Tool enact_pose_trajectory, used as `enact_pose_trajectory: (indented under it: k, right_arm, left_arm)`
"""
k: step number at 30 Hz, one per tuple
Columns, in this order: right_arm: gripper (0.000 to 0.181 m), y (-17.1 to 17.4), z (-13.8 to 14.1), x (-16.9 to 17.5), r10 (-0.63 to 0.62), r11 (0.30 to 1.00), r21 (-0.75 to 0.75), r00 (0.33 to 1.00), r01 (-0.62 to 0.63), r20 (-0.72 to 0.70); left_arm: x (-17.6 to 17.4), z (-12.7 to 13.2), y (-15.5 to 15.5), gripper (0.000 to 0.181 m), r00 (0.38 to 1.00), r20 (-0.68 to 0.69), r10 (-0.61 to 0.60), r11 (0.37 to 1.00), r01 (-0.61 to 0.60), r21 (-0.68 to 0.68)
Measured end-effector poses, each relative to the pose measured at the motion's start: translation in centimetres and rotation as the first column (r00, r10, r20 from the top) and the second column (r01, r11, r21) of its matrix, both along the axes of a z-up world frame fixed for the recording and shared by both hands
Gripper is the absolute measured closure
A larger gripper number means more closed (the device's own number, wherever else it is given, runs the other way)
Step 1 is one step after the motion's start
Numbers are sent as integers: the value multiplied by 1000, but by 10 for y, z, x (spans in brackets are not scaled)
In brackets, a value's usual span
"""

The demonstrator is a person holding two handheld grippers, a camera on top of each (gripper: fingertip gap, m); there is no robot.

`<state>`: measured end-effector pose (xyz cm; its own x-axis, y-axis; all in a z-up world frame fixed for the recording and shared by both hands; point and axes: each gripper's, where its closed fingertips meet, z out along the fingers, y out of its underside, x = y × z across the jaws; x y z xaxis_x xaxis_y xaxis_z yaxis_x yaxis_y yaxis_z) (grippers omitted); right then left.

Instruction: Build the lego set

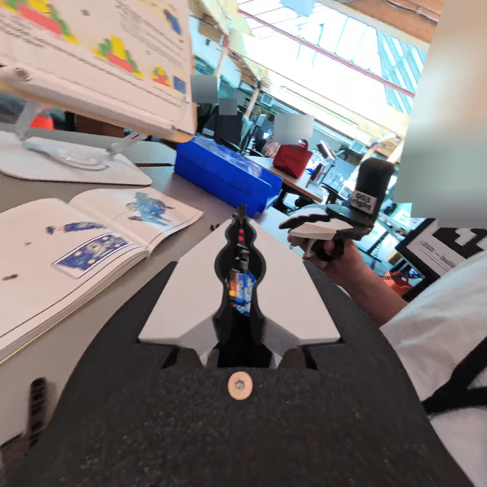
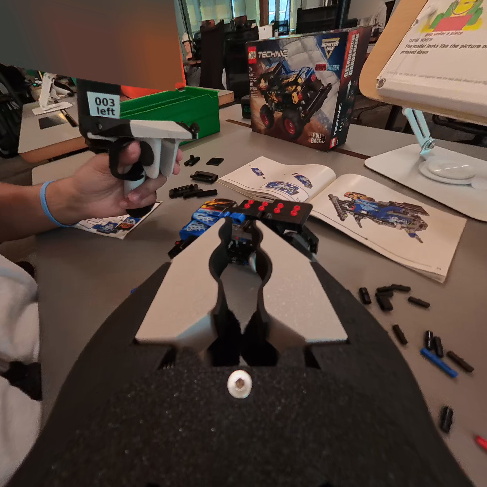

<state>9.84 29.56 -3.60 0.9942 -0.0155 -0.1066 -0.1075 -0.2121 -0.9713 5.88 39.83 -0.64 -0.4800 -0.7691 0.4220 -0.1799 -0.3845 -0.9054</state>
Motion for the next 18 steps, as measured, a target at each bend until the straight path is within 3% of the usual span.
enact_pose_trajectory:
  k: [3,6,9,12,15,18]
  right_arm:
    - [169,17,1,1,10,1000,-10,1000,-11,-23]
    - [167,35,11,-7,41,999,34,993,-37,-111]
    - [166,53,18,-4,-19,997,67,961,38,-275]
    - [157,70,22,-19,44,994,107,889,5,-455]
    - [156,83,16,-37,80,994,105,872,-33,-482]
    - [157,88,16,-50,154,985,153,795,-77,-587]
  left_arm:
    - [8,-20,19,181,992,-78,96,994,-92,57]
    - [9,-22,18,180,992,-64,105,992,-100,77]
    - [9,-21,10,180,994,-46,101,989,-95,117]
    - [8,-20,2,180,992,-21,126,976,-120,184]
    - [6,-20,-8,180,986,36,165,918,-167,359]
    - [3,-19,-18,180,976,114,188,830,-219,512]
